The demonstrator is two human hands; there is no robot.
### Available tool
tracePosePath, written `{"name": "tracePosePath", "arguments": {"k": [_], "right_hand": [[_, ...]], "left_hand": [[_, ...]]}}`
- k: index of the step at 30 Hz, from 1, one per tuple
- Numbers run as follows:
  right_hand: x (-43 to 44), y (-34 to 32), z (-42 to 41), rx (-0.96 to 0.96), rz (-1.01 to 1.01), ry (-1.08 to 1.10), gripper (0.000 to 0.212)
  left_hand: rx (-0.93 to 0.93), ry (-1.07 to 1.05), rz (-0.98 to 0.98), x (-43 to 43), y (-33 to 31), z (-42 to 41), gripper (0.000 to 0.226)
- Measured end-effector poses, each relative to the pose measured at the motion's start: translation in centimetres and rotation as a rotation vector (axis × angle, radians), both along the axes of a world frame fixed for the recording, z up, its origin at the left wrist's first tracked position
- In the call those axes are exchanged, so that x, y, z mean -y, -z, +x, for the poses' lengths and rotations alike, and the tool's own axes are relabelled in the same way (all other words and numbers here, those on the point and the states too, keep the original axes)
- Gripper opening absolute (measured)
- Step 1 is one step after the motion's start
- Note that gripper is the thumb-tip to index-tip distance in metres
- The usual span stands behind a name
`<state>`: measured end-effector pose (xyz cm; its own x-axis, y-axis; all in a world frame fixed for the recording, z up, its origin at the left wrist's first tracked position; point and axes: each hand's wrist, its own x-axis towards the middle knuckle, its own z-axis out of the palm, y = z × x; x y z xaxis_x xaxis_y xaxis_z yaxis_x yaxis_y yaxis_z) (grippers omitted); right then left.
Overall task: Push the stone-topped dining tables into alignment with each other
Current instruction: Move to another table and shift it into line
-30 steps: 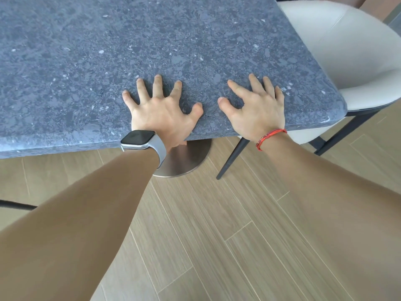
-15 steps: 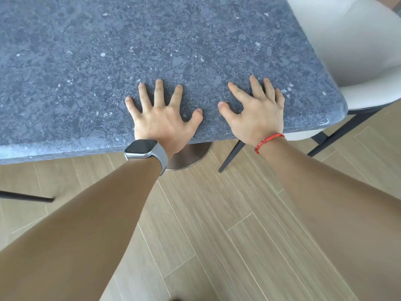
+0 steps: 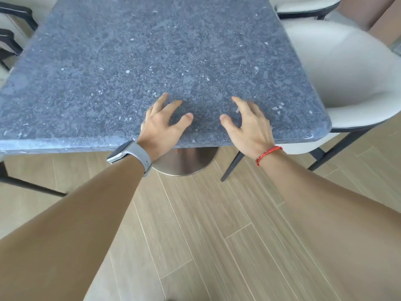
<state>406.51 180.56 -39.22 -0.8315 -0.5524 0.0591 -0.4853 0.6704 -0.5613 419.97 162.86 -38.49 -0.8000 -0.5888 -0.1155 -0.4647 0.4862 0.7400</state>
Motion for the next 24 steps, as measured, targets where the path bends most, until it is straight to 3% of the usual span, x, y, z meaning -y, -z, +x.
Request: {"name": "tracePosePath", "arguments": {"k": [4, 8, 11, 14, 20, 24], "right_hand": [[-0.6, -4.7, 3.2, 0.168, -0.154, -0.036, 0.057], [-0.4, -10.0, 7.1, 0.273, -0.31, -0.036, 0.052], [0.2, -13.7, 10.2, 0.344, -0.416, -0.046, 0.047], [0.9, -16.2, 13.2, 0.396, -0.479, -0.097, 0.045], [2.7, -18.2, 17.9, 0.432, -0.487, -0.192, 0.046], [4.5, -19.0, 20.3, 0.437, -0.467, -0.244, 0.05]], "left_hand": [[-0.245, -0.053, 0.255, -1.8, -4.5, 3.9, 0.045], [-0.359, -0.055, 0.3, -3.0, -9.5, 8.5, 0.056], [-0.4, -0.07, 0.297, -2.9, -12.3, 12.3, 0.067], [-0.423, -0.085, 0.281, -2.3, -14.6, 15.8, 0.064], [-0.463, -0.154, 0.229, -0.2, -18.1, 21.6, 0.054], [-0.467, -0.213, 0.212, 1.8, -18.9, 25.3, 0.061]]}}
